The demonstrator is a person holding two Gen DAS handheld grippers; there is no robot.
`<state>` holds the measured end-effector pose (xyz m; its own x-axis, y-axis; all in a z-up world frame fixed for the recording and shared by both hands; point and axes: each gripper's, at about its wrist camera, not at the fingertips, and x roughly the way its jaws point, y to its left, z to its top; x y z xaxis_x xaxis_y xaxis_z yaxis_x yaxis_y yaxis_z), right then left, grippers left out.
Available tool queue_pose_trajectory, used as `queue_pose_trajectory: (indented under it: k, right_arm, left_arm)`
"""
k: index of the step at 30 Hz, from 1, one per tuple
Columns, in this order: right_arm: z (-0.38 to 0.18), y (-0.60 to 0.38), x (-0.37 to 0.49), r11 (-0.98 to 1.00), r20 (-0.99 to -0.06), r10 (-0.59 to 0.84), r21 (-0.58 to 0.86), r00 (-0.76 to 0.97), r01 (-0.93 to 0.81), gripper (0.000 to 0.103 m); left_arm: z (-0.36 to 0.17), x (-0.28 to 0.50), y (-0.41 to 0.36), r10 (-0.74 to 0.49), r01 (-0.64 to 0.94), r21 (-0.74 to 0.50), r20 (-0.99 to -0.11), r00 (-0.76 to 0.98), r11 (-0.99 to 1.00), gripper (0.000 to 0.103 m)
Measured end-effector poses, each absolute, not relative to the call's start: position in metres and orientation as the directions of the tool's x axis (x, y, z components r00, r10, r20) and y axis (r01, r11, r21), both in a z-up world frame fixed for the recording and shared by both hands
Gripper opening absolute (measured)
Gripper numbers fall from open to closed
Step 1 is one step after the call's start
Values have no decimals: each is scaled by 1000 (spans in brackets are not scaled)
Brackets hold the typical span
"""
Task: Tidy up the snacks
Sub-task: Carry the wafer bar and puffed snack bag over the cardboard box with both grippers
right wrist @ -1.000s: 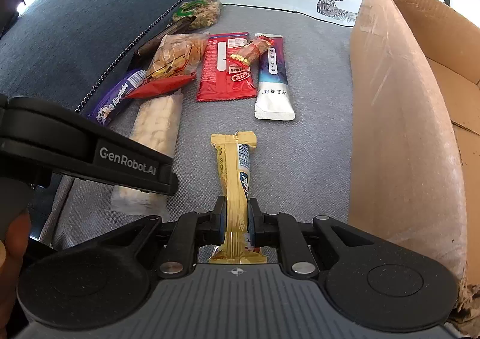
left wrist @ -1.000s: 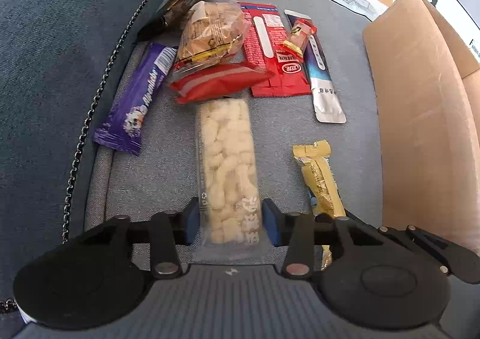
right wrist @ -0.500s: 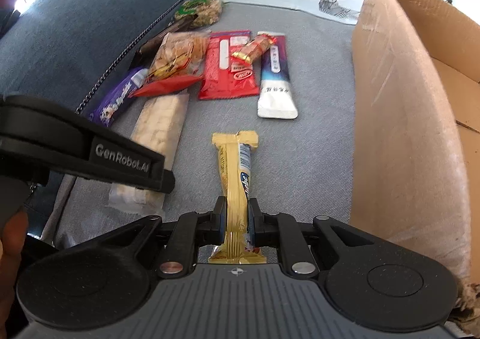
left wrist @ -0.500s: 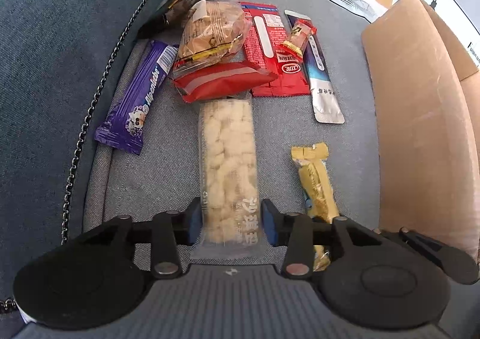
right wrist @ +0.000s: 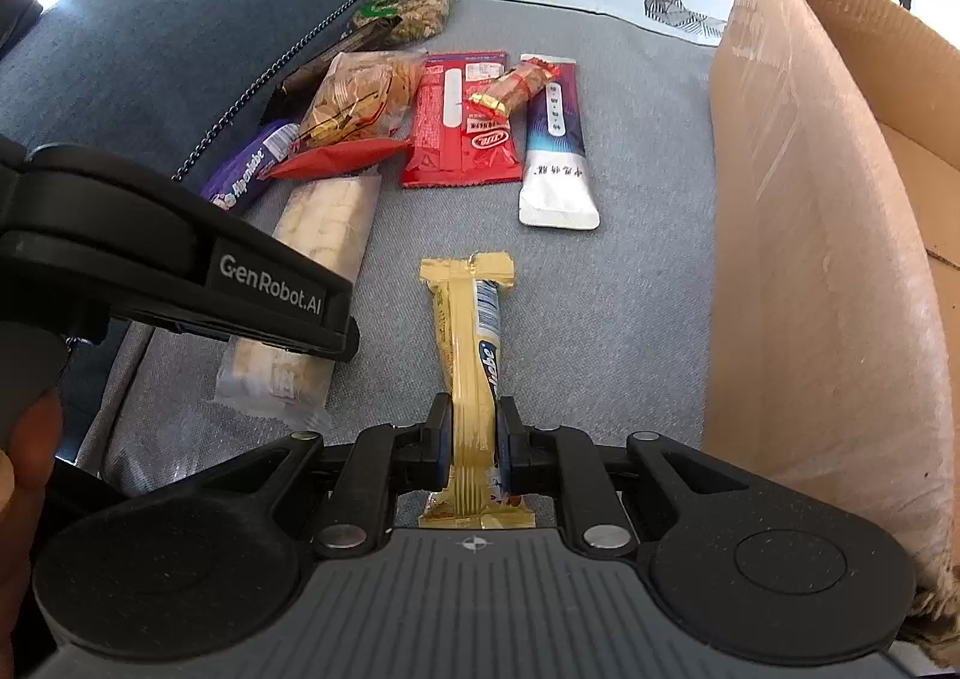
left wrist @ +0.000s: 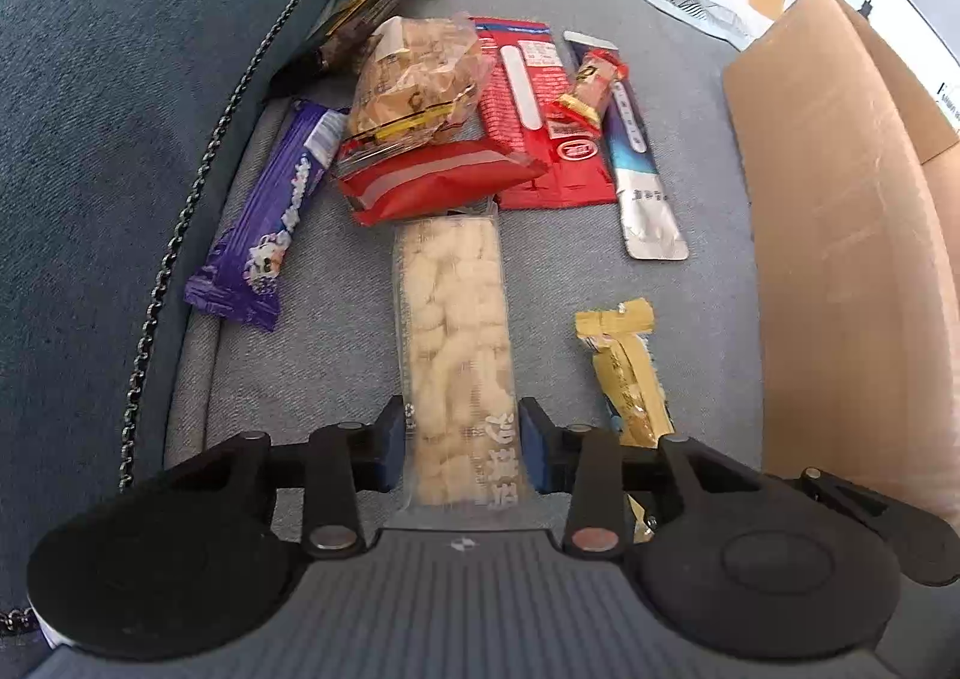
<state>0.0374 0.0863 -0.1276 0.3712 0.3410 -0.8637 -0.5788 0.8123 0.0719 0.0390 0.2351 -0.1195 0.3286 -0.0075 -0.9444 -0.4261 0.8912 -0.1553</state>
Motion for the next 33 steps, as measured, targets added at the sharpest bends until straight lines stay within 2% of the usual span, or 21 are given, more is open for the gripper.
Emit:
queue_pose_trajectory:
  k: [5,10,24,33]
  right_arm:
    - [-118,82,36,826,-835,351,63,424,-560,14]
    - [-103,69,28,840,-793,379,78,478,-537,14]
    - [-45,27,11,827,-567,490,61,662,-559,14]
    - [-29,-9,30,848,-495,505,131,707,-514,14]
  left_arm:
    - [-111,31,231,-11,-389,-167,-928,372,906,40]
    - [-96,12,234,-76,-334,-259,-878,474,906,40]
    - [-52,-17,222,-158,-193,-396,-698,698,898,40]
    - [-30,-16,215,-168,-176,-438,-641,749,882,40]
